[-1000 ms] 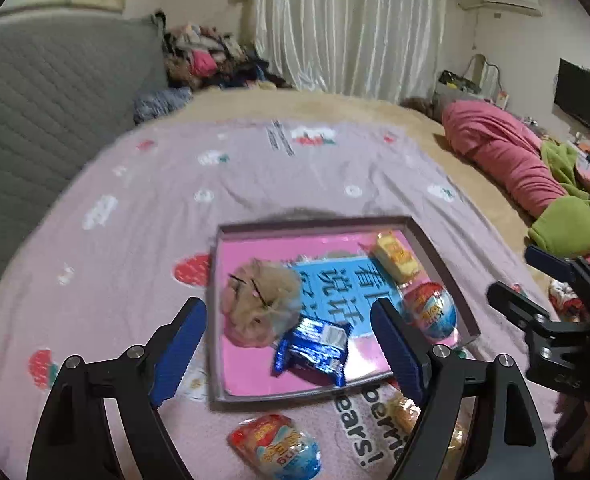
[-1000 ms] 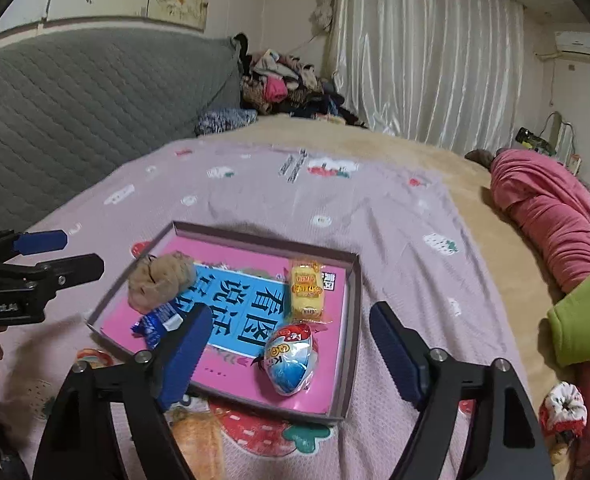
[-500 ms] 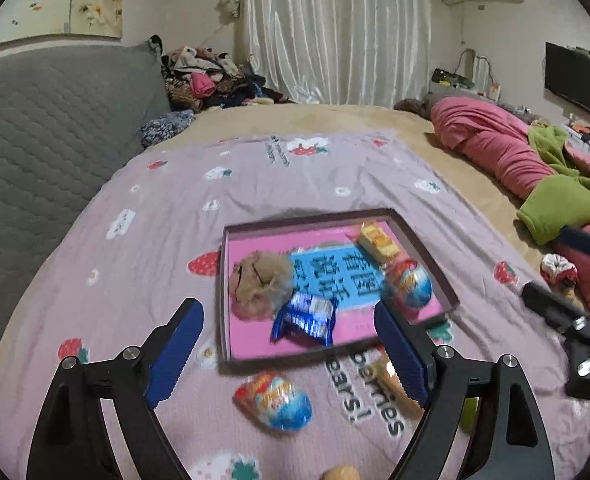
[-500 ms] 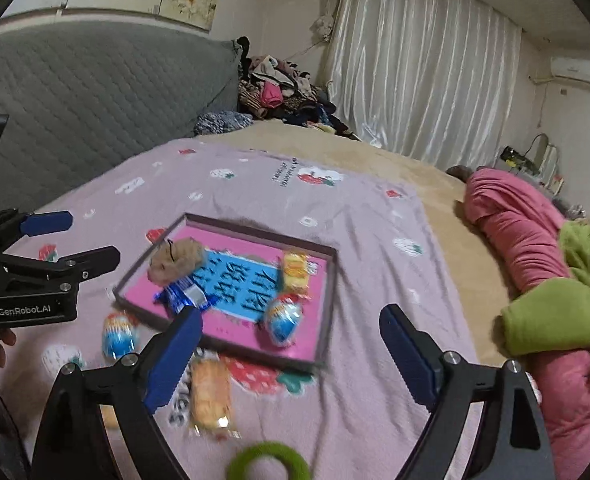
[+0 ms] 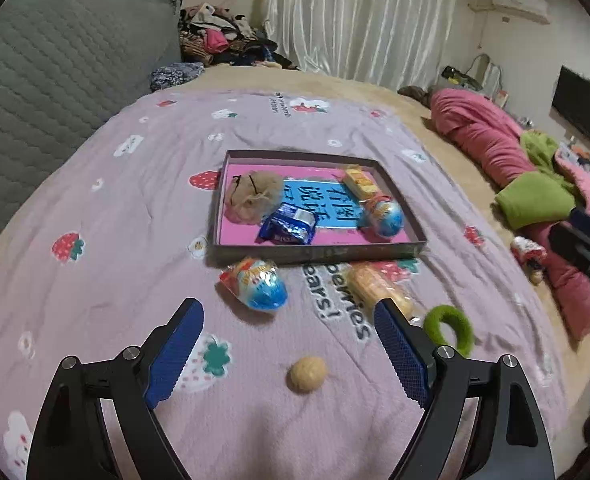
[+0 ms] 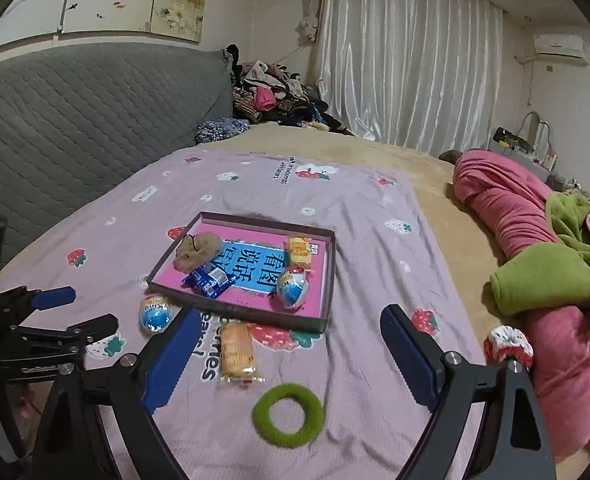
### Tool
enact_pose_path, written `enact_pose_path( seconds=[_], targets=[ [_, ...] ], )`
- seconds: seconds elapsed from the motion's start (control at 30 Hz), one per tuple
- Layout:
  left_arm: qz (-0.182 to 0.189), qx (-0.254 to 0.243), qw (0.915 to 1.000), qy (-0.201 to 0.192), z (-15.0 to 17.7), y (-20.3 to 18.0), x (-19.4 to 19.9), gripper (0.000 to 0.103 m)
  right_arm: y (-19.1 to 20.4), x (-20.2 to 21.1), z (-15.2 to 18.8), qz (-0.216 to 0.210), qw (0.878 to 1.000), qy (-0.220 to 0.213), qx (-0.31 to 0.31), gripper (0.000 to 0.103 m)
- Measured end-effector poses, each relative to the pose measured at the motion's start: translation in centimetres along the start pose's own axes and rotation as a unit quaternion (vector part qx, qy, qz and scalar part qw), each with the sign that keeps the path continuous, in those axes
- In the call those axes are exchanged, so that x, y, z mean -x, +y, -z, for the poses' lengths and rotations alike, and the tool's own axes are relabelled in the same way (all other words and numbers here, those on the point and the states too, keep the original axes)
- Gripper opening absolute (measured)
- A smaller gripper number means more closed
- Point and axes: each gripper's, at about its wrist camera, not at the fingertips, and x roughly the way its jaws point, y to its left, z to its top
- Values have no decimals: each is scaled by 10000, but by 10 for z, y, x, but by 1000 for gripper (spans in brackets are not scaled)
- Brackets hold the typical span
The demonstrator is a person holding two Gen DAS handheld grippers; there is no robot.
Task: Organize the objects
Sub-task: 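Open both tools and withdraw them from the tray, then move left tool toward the walnut while right moves toward the green ring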
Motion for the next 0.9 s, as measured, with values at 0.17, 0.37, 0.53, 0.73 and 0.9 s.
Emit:
enact_pose_path(
  seconds=[0.17,0.37,0.53,0.73,0.9],
  targets=[
    [237,135,9995,-151,6,-3,30,88,4,18,7,-3,10000,45,39,95],
    [173,113,9992,-344,9,-10,61,88,9,32,15,-22,9999,105,73,96],
    [70,91,9992,-382,17,-15,75,88,12,43,23,-54,9999,110,74,99],
    [-25,71,9992,-387,25,-17,82,88,9,52,32,-119,9998,134,7,99],
    [-279,-25,9990,-360,30,-19,81,89,4,57,34,-138,9998,113,-119,99]
  ],
)
